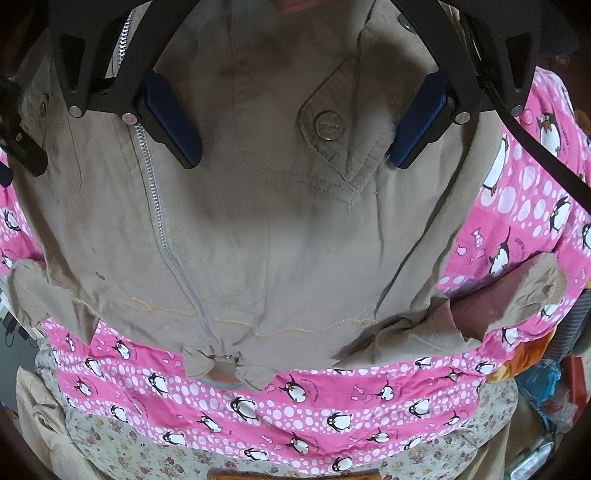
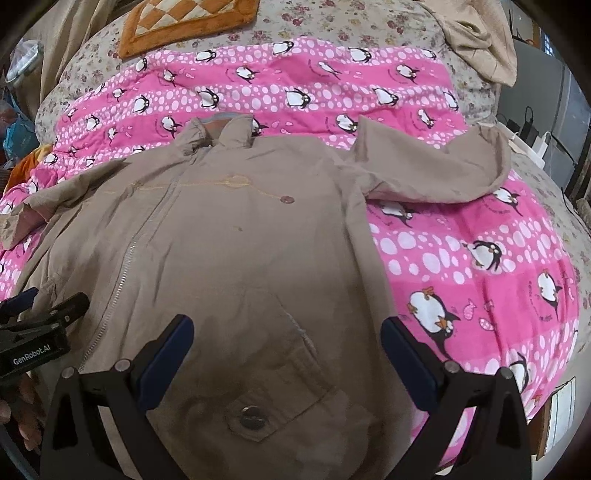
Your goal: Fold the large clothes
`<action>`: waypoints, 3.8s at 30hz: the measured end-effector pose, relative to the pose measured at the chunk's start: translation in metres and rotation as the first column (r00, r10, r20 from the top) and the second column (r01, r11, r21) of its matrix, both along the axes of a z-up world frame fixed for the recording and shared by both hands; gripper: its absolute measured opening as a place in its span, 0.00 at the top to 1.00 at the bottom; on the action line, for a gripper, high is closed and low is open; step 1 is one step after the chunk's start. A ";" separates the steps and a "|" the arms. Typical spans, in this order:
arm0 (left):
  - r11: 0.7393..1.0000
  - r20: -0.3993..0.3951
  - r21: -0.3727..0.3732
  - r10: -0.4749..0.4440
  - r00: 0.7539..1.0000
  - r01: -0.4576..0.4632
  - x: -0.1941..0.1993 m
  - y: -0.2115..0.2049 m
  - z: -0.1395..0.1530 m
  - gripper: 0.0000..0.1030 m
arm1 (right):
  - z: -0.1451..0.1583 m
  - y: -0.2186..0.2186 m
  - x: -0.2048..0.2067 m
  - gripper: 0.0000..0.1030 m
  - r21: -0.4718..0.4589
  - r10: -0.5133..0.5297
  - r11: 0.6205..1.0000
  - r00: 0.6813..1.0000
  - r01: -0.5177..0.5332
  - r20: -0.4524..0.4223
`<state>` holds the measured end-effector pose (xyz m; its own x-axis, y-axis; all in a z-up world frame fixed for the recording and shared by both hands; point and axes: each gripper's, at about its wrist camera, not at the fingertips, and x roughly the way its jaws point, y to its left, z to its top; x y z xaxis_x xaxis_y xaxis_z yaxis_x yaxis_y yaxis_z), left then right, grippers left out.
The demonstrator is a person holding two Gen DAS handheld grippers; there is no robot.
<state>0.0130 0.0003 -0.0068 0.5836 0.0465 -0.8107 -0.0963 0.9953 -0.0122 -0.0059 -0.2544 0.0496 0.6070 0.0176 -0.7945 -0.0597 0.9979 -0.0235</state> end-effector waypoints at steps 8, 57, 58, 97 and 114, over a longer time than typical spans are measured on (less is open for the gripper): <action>1.000 0.037 0.022 -0.007 0.999 0.006 0.000 0.002 0.004 0.15 | 0.001 0.010 0.003 0.00 0.022 0.005 1.000 1.000 -0.005 0.012; 1.000 0.042 0.016 -0.005 0.999 0.004 -0.005 0.003 -0.017 0.13 | 0.008 0.009 -0.013 0.02 0.011 -0.002 1.000 0.999 0.001 0.052; 1.000 0.040 0.015 -0.005 0.999 0.005 -0.004 0.003 -0.017 0.13 | 0.007 0.008 -0.012 0.02 0.013 -0.007 1.000 0.999 0.006 0.048; 0.931 0.243 -0.136 0.363 0.899 -0.339 0.011 0.233 0.091 0.17 | 0.016 0.003 -0.014 0.02 0.052 -0.012 0.999 0.995 0.007 0.095; 0.813 0.092 -0.227 0.565 0.820 -0.536 0.047 0.382 0.035 1.00 | 0.003 0.005 -0.009 0.02 0.029 0.004 1.000 0.999 -0.005 0.038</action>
<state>0.0598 0.3826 0.0284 0.6182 0.2570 -0.7428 -0.6095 0.7534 -0.2466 -0.0145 -0.2492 0.0530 0.6369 0.0433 -0.7697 -0.0635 0.9980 0.0036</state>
